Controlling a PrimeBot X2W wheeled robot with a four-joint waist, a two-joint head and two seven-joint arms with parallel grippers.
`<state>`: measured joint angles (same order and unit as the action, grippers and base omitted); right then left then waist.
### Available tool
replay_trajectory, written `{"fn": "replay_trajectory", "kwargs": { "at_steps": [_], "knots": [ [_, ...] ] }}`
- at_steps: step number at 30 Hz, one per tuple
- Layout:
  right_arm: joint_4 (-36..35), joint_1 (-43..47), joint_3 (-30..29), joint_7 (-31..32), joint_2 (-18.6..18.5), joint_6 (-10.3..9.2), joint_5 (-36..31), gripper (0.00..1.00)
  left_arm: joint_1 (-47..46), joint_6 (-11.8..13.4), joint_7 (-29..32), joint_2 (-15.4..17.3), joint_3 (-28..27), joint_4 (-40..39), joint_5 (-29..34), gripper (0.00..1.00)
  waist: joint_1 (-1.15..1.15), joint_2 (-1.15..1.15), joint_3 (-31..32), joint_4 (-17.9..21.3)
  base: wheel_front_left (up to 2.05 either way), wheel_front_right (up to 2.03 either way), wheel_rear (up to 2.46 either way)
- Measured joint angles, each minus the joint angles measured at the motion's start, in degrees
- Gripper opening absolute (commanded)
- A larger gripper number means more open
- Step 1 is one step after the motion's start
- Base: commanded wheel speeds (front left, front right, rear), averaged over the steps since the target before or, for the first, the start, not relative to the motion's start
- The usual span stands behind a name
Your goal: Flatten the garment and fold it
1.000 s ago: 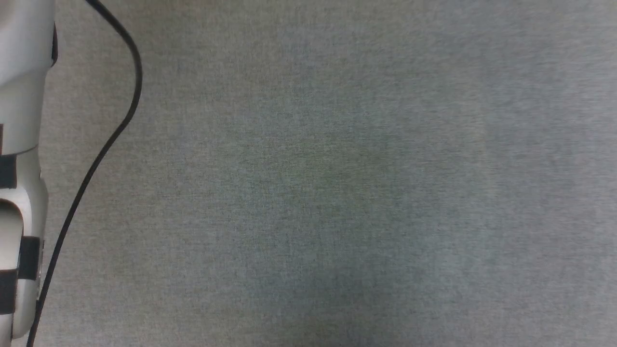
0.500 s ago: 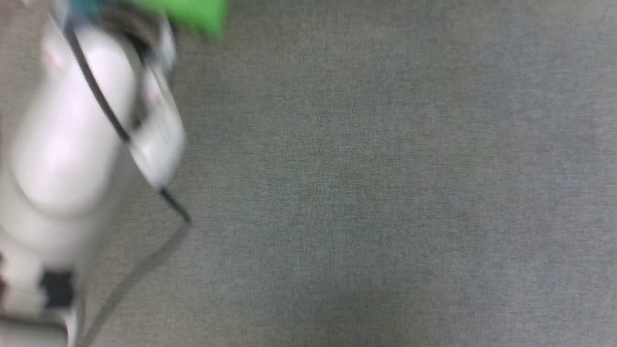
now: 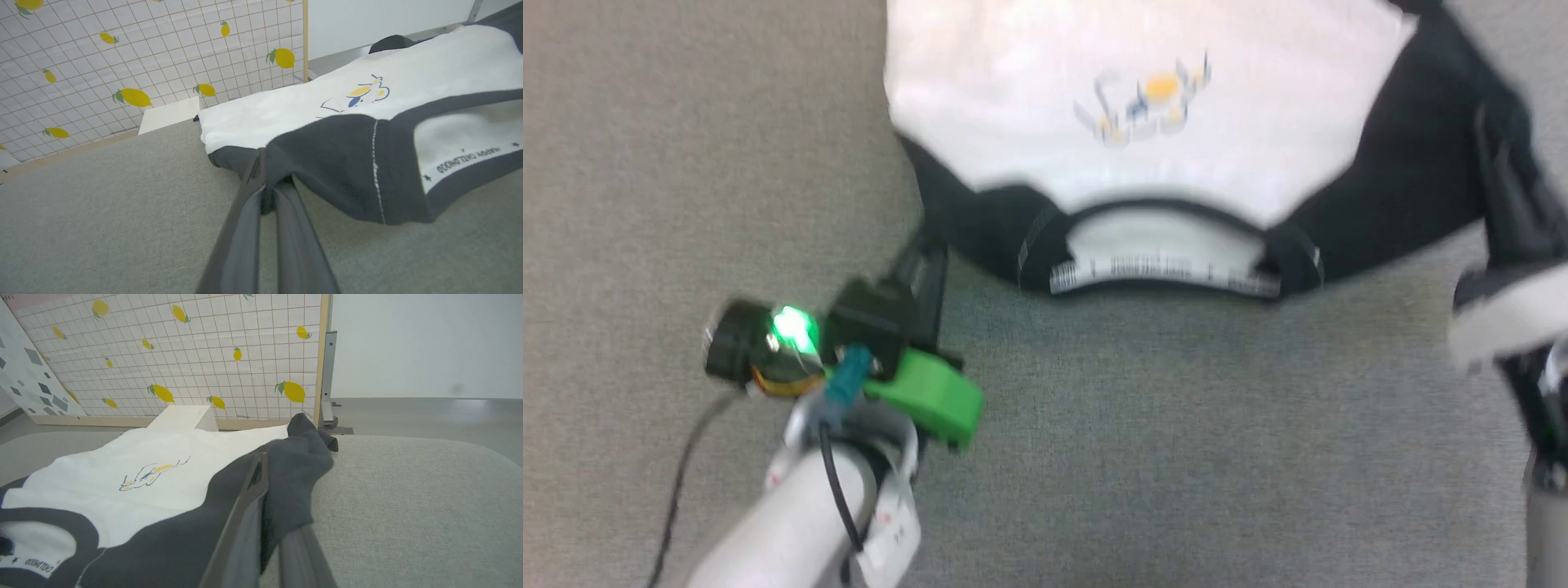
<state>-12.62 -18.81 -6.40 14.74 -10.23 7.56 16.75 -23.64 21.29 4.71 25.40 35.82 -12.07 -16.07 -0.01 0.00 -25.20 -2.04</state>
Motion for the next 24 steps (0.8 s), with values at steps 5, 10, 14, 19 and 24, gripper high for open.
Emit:
{"fn": "replay_trajectory", "kwargs": {
  "at_steps": [5,10,14,19,24],
  "knots": [
    [-0.4,9.8,-2.6,0.1,2.4,0.0,-0.6,0.0,5.3,-0.3,0.6,0.5,1.8,-0.2,-2.4,0.0,0.0,0.0,3.6,0.2,0.0,0.0,0.0],
    [-0.3,17.7,-4.0,1.0,4.4,0.0,-1.2,0.0,8.4,-1.1,0.2,0.8,2.5,0.3,-4.4,0.0,0.0,0.0,6.3,0.1,0.0,0.0,0.0],
    [-0.2,22.0,-4.2,1.4,5.8,0.0,-1.2,0.0,11.9,-1.4,0.2,1.5,2.7,1.5,-6.8,0.0,0.0,0.0,8.2,0.3,0.0,0.0,0.0],
    [-0.6,26.1,-4.2,2.2,6.5,0.0,-1.2,0.0,17.9,-1.4,2.6,3.0,3.6,2.3,-10.0,0.0,0.0,0.0,10.8,0.7,0.0,0.0,0.0],
    [-0.6,30.1,-3.6,4.1,7.1,0.0,-1.7,0.0,23.0,-1.6,6.0,4.4,4.8,1.5,-13.2,0.0,0.0,0.0,13.3,1.3,0.0,0.0,0.0]
  ]
}}
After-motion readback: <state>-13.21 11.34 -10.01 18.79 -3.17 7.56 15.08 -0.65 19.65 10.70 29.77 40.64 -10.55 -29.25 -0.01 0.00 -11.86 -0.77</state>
